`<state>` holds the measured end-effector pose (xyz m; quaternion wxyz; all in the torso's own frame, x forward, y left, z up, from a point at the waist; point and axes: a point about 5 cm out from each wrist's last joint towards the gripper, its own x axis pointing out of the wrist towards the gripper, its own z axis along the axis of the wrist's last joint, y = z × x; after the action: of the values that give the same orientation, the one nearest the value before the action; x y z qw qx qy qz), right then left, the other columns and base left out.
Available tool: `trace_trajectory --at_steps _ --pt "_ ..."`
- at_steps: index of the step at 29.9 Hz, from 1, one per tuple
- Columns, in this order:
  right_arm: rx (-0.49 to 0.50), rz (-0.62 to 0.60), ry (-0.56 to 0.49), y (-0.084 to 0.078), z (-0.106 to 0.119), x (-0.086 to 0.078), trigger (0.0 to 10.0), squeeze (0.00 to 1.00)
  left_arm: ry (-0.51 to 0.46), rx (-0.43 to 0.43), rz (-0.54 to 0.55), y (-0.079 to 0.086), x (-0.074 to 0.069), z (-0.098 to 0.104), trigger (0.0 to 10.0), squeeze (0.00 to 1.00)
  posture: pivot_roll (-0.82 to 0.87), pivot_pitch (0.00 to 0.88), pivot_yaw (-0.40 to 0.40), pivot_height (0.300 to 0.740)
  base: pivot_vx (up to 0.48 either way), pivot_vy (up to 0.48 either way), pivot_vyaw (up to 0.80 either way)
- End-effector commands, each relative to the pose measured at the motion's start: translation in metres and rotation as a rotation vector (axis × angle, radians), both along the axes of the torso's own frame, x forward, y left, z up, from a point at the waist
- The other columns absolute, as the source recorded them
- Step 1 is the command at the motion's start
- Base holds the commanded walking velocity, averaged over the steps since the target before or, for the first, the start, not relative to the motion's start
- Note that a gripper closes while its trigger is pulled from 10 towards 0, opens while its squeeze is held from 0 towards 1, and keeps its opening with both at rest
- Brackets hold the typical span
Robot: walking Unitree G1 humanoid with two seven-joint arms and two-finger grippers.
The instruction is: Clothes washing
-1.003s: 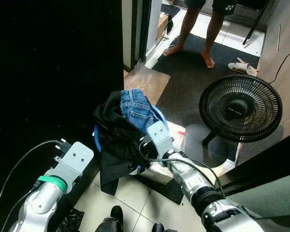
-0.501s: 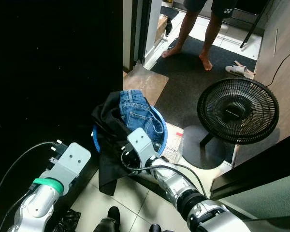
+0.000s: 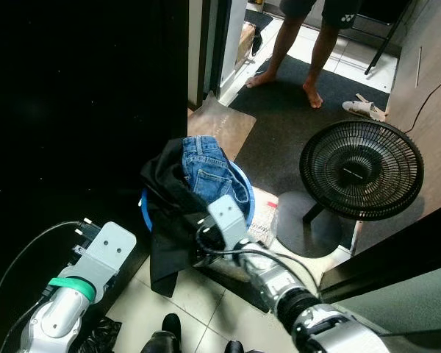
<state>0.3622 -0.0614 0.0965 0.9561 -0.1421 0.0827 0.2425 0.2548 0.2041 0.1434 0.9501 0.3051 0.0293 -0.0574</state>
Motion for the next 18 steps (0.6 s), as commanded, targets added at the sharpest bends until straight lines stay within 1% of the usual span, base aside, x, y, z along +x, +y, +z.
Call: trace_trajectory --at_steps 1,2,3,4,6,7,8,9,11,16,18 --pt "0.011 -0.017 0.054 -0.005 -0.015 -0.007 10.0 0.00 0.047 -0.001 -0.028 -0.005 -0.002 -0.012 10.0 0.00 0.22 0.298 -0.034 0.740 0.000 0.000 0.00" --pt "0.008 -0.026 0.051 -0.010 -0.015 -0.006 10.0 0.00 0.046 -0.003 -0.051 -0.010 0.003 -0.014 10.0 0.00 0.20 0.301 -0.025 0.740 0.000 0.000 0.00" --pt "0.008 -0.026 0.051 -0.010 -0.015 -0.006 10.0 0.00 0.046 -0.003 -0.051 -0.010 0.003 -0.014 10.0 0.00 0.20 0.301 -0.025 0.740 0.000 0.000 0.00" --pt "0.004 -0.034 0.046 -0.016 -0.015 -0.005 10.0 0.00 0.037 -0.006 -0.073 -0.016 0.011 -0.014 10.0 0.00 0.18 0.300 -0.017 0.740 0.000 0.000 0.00" --pt "-0.003 -0.050 0.031 -0.029 -0.016 -0.005 10.0 0.00 0.007 -0.038 -0.118 -0.032 0.028 -0.006 10.0 0.00 0.14 0.299 0.008 0.740 0.000 0.000 0.00" --pt "-0.003 -0.050 0.031 -0.029 -0.016 -0.005 10.0 0.00 0.007 -0.038 -0.118 -0.032 0.028 -0.006 10.0 0.00 0.14 0.299 0.008 0.740 0.000 0.000 0.00" --pt "-0.009 -0.061 0.027 -0.033 -0.017 -0.006 10.0 0.00 -0.002 -0.049 -0.136 -0.038 0.033 -0.003 10.0 0.00 0.14 0.299 0.011 0.740 0.000 0.000 0.00" --pt "-0.009 -0.061 0.027 -0.033 -0.017 -0.006 10.0 0.00 -0.002 -0.049 -0.136 -0.038 0.033 -0.003 10.0 0.00 0.14 0.299 0.011 0.740 0.000 0.000 0.00" --pt "-0.019 -0.089 0.027 -0.042 -0.020 -0.007 10.0 0.00 -0.008 -0.058 -0.171 -0.048 0.039 0.000 10.0 0.00 0.11 0.305 0.031 0.740 0.000 0.000 0.00" --pt "-0.021 -0.107 0.020 -0.044 -0.019 -0.006 10.0 0.00 -0.013 -0.061 -0.195 -0.055 0.044 0.002 10.0 0.00 0.11 0.319 0.043 0.740 0.000 0.000 0.00" --pt "-0.021 -0.107 0.020 -0.044 -0.019 -0.006 10.0 0.00 -0.013 -0.061 -0.195 -0.055 0.044 0.002 10.0 0.00 0.11 0.319 0.043 0.740 0.000 0.000 0.00"
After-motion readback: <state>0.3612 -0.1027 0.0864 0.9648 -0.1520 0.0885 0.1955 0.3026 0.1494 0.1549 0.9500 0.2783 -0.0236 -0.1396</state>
